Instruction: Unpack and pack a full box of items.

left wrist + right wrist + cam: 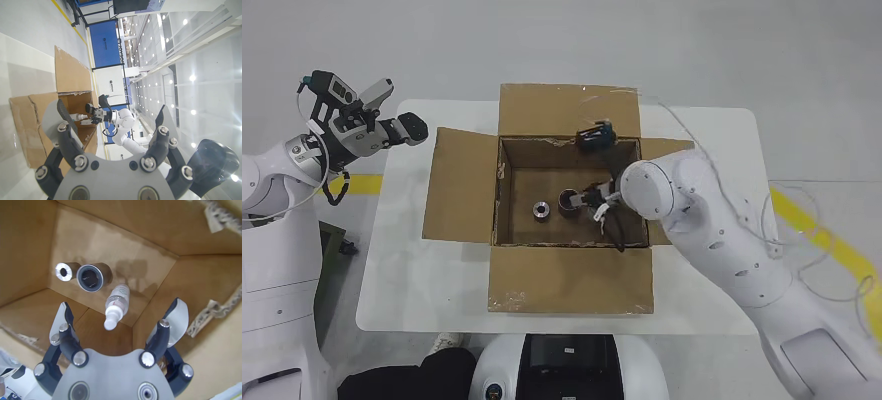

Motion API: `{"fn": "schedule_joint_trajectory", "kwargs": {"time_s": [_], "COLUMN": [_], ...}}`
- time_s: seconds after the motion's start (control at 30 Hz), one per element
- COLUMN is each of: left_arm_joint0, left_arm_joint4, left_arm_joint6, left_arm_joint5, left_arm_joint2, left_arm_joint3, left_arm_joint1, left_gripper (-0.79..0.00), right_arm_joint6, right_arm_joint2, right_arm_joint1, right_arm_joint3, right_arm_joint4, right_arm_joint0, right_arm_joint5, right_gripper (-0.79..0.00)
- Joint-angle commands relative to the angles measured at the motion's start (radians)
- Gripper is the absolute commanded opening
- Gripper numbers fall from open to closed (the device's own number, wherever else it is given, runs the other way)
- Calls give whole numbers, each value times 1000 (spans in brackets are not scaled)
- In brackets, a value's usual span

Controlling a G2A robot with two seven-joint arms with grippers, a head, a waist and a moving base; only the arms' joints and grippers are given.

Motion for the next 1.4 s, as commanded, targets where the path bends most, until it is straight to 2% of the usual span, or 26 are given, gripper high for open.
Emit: {"fn": "schedule_joint_trajectory", "kwargs": {"time_s": [0.0,0.1,0.23,0.43,0.57,0.8,1.1,1.37], "left_arm_joint0": [0,0,0,0,0,0,0,0], "left_arm_joint4": [0,0,0,0,0,0,0,0], "left_arm_joint6": [0,0,0,0,0,0,0,0], "left_arm_joint5": [0,0,0,0,0,0,0,0], "left_arm_joint2": [0,0,0,0,0,0,0,0], "left_arm_joint3": [0,0,0,0,0,0,0,0], "left_arm_joint1": [0,0,0,0,0,0,0,0], "left_gripper": [0,0,0,0,0,0,0,0], "right_arm_joint6": [-1,15,0,-92,-188,-313,-393,-467], "right_arm_joint2": [23,42,80,203,327,534,754,870], "right_arm_joint1": [3,8,7,10,15,32,56,70], "right_arm_joint3": [-38,-92,-145,-215,-240,-276,-326,-357], "right_arm_joint4": [1,-21,24,187,367,606,720,726], "right_arm_joint0": [-6,-9,-19,-82,-172,-351,-571,-710], "right_arm_joint5": [3,7,27,72,34,-109,-226,-219], "right_gripper": [0,0,0,0,0,0,0,0]}}
